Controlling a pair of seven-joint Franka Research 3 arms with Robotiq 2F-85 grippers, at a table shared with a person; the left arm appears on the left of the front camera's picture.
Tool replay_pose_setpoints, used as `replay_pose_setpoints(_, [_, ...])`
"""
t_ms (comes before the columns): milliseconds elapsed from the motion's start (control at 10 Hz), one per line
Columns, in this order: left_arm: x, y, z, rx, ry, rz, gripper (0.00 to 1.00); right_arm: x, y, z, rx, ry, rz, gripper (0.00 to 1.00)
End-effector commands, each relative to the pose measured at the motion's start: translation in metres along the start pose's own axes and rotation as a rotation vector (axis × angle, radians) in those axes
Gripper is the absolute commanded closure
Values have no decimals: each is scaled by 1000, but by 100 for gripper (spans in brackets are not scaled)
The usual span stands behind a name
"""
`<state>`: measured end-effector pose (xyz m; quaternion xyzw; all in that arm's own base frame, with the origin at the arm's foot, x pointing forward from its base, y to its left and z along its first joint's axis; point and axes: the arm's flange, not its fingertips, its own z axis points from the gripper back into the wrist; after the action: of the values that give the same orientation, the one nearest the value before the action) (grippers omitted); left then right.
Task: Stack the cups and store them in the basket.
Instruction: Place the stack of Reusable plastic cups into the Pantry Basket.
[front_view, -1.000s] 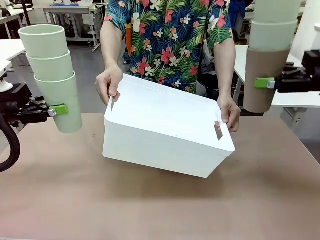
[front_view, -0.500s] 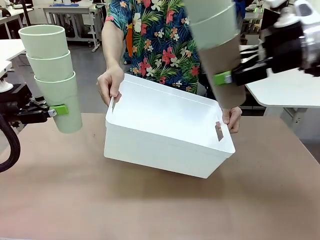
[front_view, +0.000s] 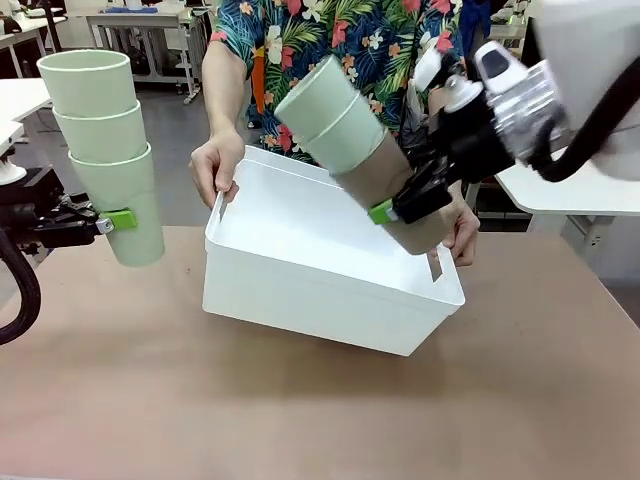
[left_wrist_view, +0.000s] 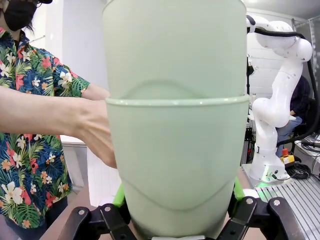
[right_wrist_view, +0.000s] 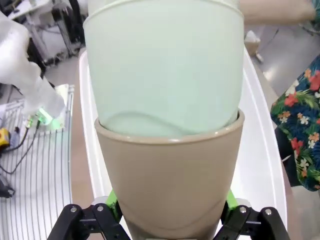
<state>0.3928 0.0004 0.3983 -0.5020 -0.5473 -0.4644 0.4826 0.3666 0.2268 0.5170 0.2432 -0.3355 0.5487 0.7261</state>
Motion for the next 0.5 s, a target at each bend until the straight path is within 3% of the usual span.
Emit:
replay_pose_setpoints(0, [4,-1,-1,-2,-5,-13,14,15,-7,-21,-25,73,-20,14])
replay_pose_setpoints(300, [4,-1,-1,-2,-5,-13,14,4,-7,-49,-41,167,-6,14])
replay_pose_setpoints(400, [4,-1,-1,-2,-5,-13,14,9,-12,-76,-49,189,2,14])
